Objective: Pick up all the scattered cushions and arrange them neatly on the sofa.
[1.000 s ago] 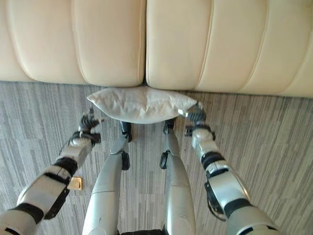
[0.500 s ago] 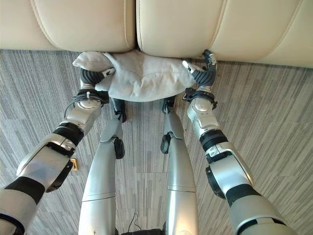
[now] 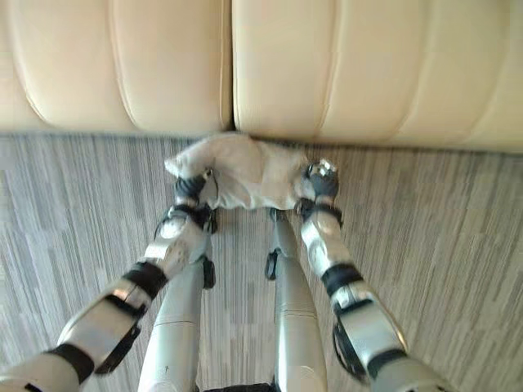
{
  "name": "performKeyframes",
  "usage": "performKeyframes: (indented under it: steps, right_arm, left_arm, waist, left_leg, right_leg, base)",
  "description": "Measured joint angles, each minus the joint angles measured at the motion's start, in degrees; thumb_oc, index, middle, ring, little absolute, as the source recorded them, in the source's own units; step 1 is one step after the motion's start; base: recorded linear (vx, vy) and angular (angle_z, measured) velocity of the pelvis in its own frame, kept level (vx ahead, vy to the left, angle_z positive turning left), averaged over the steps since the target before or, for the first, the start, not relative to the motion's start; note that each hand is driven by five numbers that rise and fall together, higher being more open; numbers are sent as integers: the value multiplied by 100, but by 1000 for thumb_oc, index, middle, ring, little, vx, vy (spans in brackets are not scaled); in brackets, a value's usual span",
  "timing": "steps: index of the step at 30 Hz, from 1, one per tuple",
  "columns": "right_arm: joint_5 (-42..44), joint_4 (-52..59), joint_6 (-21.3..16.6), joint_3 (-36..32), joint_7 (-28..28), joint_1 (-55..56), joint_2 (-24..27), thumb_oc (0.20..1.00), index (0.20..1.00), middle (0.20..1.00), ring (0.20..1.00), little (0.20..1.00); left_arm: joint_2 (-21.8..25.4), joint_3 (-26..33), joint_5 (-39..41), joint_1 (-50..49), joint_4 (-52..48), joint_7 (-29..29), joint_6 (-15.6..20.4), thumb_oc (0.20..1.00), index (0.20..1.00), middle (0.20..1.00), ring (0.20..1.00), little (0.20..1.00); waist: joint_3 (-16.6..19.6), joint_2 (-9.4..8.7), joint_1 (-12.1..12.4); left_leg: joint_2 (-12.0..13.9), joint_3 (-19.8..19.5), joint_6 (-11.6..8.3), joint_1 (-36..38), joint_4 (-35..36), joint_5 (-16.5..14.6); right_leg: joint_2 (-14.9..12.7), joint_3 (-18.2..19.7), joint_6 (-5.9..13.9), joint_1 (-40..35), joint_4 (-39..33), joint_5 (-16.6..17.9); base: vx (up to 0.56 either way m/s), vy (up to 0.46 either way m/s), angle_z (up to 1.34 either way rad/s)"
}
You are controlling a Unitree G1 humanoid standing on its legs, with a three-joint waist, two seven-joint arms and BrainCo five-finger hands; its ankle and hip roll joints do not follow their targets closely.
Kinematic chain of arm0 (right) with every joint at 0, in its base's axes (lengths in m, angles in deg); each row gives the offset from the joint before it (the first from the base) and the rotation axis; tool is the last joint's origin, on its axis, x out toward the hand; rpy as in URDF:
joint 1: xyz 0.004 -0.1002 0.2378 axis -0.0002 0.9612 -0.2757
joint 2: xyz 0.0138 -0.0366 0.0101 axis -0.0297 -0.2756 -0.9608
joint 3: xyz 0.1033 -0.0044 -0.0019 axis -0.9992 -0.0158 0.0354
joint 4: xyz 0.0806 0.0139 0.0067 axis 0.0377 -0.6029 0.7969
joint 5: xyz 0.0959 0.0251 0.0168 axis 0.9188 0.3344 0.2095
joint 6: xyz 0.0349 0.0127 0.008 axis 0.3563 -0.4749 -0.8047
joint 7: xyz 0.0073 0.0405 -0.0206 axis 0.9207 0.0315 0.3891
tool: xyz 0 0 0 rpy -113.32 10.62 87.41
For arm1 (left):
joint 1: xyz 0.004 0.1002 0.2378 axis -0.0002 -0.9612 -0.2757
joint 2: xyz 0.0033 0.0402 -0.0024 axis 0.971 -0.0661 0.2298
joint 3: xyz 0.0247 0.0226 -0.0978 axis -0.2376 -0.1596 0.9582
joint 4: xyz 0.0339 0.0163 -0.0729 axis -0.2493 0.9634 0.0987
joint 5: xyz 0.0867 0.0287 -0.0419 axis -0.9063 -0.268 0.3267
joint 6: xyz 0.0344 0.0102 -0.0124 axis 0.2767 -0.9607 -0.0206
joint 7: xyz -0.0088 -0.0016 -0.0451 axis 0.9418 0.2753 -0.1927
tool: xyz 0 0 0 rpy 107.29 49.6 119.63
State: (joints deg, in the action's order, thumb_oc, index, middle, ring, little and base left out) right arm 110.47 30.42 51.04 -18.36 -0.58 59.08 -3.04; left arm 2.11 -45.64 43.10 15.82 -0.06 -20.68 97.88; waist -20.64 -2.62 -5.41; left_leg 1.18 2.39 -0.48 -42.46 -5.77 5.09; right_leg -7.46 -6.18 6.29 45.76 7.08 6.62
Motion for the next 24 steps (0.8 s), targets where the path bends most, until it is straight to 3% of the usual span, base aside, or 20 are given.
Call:
performKeyframes:
  steps: [1,2,5,12,21,22,23,24]
  right_arm:
    - [-38,275,130,-32,-175,354,20,200,200,200,200,200]
    - [-108,521,135,17,-251,521,13,200,200,200,200,200]
    - [-338,1020,167,74,-530,1077,15,200,200,200,200,200]
    - [-570,2045,428,-180,-815,1942,407,200,200,200,200,200]
    - [-1205,2556,685,-309,-1007,2605,397,200,200,200,200,200]
    - [-1445,2644,680,-507,-958,2822,417,426,426,426,426,426]
    - [-1608,2667,686,-672,-878,3008,425,1000,1000,1000,1000,1000]
    - [-1778,2761,689,-921,-799,3160,409,1000,1000,1000,1000,1000]
  left_arm:
    - [-14,0,-105,-342,-356,-221,-195,200,200,200,200,200]
    - [-11,-27,-176,-541,-547,-276,-239,200,200,200,200,200]
    - [112,116,-186,-1287,-741,-331,-271,200,200,200,200,200]
    - [869,408,-792,-2272,-1695,-491,-575,200,200,200,200,200]
    - [921,574,-1088,-2973,-2329,-606,-782,200,200,200,200,200]
    - [905,599,-1088,-3104,-2346,-606,-783,200,200,200,200,200]
    - [908,652,-1088,-3186,-2353,-609,-786,200,200,200,200,200]
    - [901,707,-1089,-3220,-2355,-610,-788,200,200,200,200,200]
  waist:
    - [96,-41,38]
    - [109,-50,44]
    - [122,-30,126]
    - [143,-9,155]
    - [488,9,167]
    - [572,33,168]
    - [693,33,144]
    - [745,33,155]
  left_leg:
    - [-51,28,-35,369,102,123]
    - [-35,45,-52,561,131,150]
    - [71,128,-81,1535,375,227]
    - [54,135,-83,3088,1044,230]
    - [59,133,-134,3400,1048,139]
    - [60,142,-121,3494,1084,128]
    - [61,145,-114,3508,1084,101]
    - [63,154,-80,3549,1085,77]
  right_leg:
    - [-69,-26,-235,-378,-54,261]
    - [-54,-43,-321,-560,-61,360]
    - [70,-72,-406,-1594,-470,393]
    - [104,-216,-385,-3208,-1181,397]
    - [100,-284,-293,-3550,-1183,306]
    - [100,-271,-293,-3641,-1184,294]
    - [101,-247,-310,-3638,-1188,259]
    - [104,-209,-334,-3669,-1189,244]
  base:
    - [93,4,34]
    - [91,2,21]
    - [92,32,-17]
    - [94,48,4]
    - [76,29,4]
    - [106,19,-7]
    - [130,27,-10]
    - [87,17,-11]
